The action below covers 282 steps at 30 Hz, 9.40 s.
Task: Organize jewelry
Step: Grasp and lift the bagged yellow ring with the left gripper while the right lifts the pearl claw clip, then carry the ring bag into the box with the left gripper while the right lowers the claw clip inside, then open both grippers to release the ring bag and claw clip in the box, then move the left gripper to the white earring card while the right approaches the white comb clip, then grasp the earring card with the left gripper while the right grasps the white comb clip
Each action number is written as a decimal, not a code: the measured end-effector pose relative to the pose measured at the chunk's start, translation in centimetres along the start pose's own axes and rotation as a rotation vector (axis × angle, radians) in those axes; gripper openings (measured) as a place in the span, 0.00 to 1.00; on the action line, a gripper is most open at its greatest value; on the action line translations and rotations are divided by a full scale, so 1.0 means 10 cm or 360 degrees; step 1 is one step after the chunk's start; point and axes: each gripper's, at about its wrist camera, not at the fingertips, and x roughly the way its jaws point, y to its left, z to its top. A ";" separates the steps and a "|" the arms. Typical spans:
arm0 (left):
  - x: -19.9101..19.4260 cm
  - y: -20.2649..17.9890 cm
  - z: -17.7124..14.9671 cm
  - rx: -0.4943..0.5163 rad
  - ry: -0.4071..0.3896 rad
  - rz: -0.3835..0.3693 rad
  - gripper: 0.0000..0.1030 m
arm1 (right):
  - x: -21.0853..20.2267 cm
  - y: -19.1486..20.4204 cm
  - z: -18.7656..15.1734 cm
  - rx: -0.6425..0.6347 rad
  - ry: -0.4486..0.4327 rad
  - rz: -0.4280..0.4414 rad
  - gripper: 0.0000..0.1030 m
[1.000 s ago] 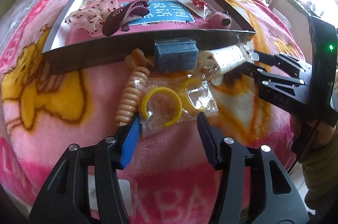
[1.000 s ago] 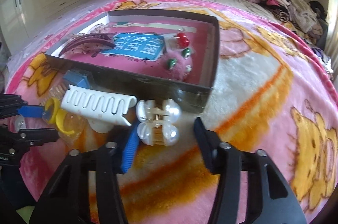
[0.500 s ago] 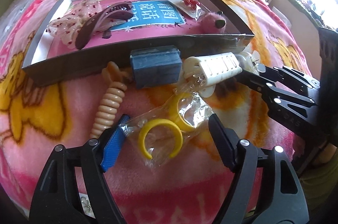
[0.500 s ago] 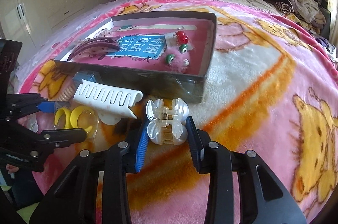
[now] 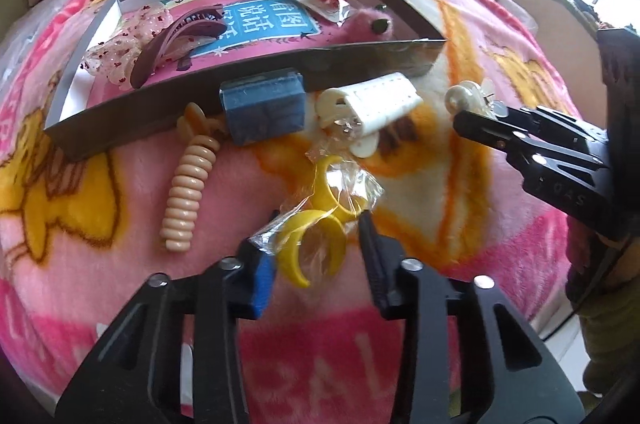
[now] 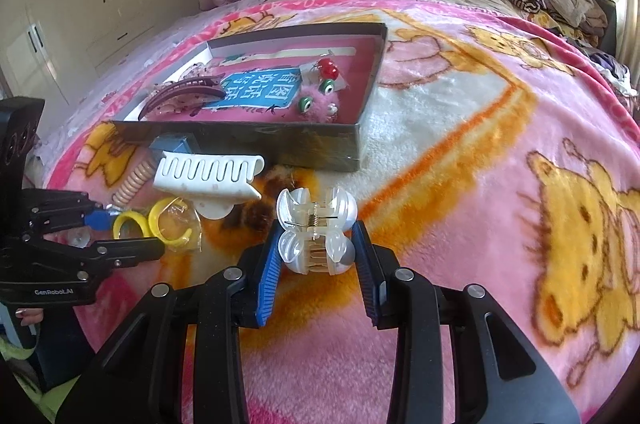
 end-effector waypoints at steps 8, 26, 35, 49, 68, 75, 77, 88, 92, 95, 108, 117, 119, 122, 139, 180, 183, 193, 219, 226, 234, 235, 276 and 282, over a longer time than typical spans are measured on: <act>-0.19 -0.02 -0.07 -0.0015 -0.0034 -0.0110 0.22 | -0.16 0.03 0.05 0.0013 -0.0034 -0.0015 0.32; -0.76 0.57 0.19 -0.0178 -0.0283 0.0009 0.22 | -0.22 0.46 0.43 -0.0084 -0.0084 0.0025 0.32; -0.92 0.89 0.25 -0.0247 -0.0335 0.0068 0.22 | -0.16 0.72 0.69 -0.0155 -0.0106 0.0056 0.32; -1.08 1.29 0.36 -0.0344 -0.0413 0.0145 0.22 | 0.05 0.91 1.07 -0.0212 -0.0139 0.0058 0.32; -0.81 1.54 0.62 -0.0367 -0.0359 0.0132 0.23 | 0.64 0.81 1.32 -0.0197 -0.0044 -0.0016 0.32; -0.56 1.40 0.77 -0.0310 -0.0308 0.0117 0.23 | 0.80 0.67 1.32 -0.0145 -0.0010 -0.0072 0.32; -0.50 1.37 0.81 -0.0295 -0.0297 0.0120 0.23 | 0.82 0.63 1.31 -0.0136 -0.0008 -0.0087 0.32; -0.26 1.32 0.94 -0.0256 -0.0247 0.0180 0.23 | 0.95 0.39 1.29 -0.0061 0.0025 -0.0148 0.32; -0.20 1.34 0.96 -0.0261 -0.0229 0.0192 0.23 | 0.99 0.35 1.29 -0.0048 0.0039 -0.0159 0.32; -0.16 1.37 0.98 -0.0270 -0.0219 0.0197 0.23 | 1.03 0.33 1.29 -0.0048 0.0054 -0.0172 0.32; -0.09 1.39 1.01 -0.0278 -0.0201 0.0200 0.24 | 1.11 0.26 1.26 -0.0020 0.0086 -0.0220 0.33; -0.09 1.37 1.01 -0.0276 -0.0204 0.0195 0.26 | 0.96 0.30 1.27 -0.0031 0.0036 -0.0247 0.46; -0.12 1.35 1.00 -0.0274 -0.0210 0.0196 0.28 | 0.90 0.31 1.28 -0.0033 0.0017 -0.0247 0.49; -0.17 1.33 0.99 -0.0275 -0.0223 0.0198 0.33 | 0.82 0.33 1.28 -0.0031 -0.0006 -0.0248 0.55; -0.53 1.22 0.92 -0.0266 -0.0329 0.0225 0.61 | 0.40 0.34 1.24 0.0010 -0.0116 -0.0288 0.79; -1.03 0.88 0.37 -0.0215 -0.0454 0.0268 0.89 | -0.38 0.75 0.85 -0.0052 -0.0253 -0.0181 0.93; -1.05 0.85 0.28 -0.0215 -0.0456 0.0267 0.89 | -0.39 0.78 0.80 -0.0054 -0.0244 -0.0178 0.93; -1.06 0.81 0.11 -0.0225 -0.0456 0.0270 0.89 | -0.42 0.90 0.65 -0.0098 -0.0221 -0.0172 0.93; -0.98 0.75 -0.32 -0.0246 -0.0381 0.0289 0.89 | -0.36 1.02 0.28 -0.0149 -0.0134 -0.0153 0.93; -0.93 0.71 -0.41 -0.0244 -0.0348 0.0297 0.89 | -0.30 1.00 0.20 -0.0148 -0.0100 -0.0139 0.93; -0.84 0.71 -0.52 -0.0244 -0.0289 0.0297 0.89 | -0.22 0.92 0.10 -0.0132 -0.0059 -0.0129 0.93; -0.83 0.70 -0.53 -0.0244 -0.0283 0.0298 0.89 | -0.21 0.90 0.09 -0.0129 -0.0052 -0.0127 0.93; -0.50 0.97 -0.76 -0.0310 -0.0134 0.0242 0.60 | 0.53 0.88 0.28 -0.0209 0.0089 -0.0064 0.75; -0.53 0.94 -0.74 -0.0302 -0.0149 0.0219 0.58 | 0.48 0.85 0.28 -0.0189 0.0069 -0.0053 0.74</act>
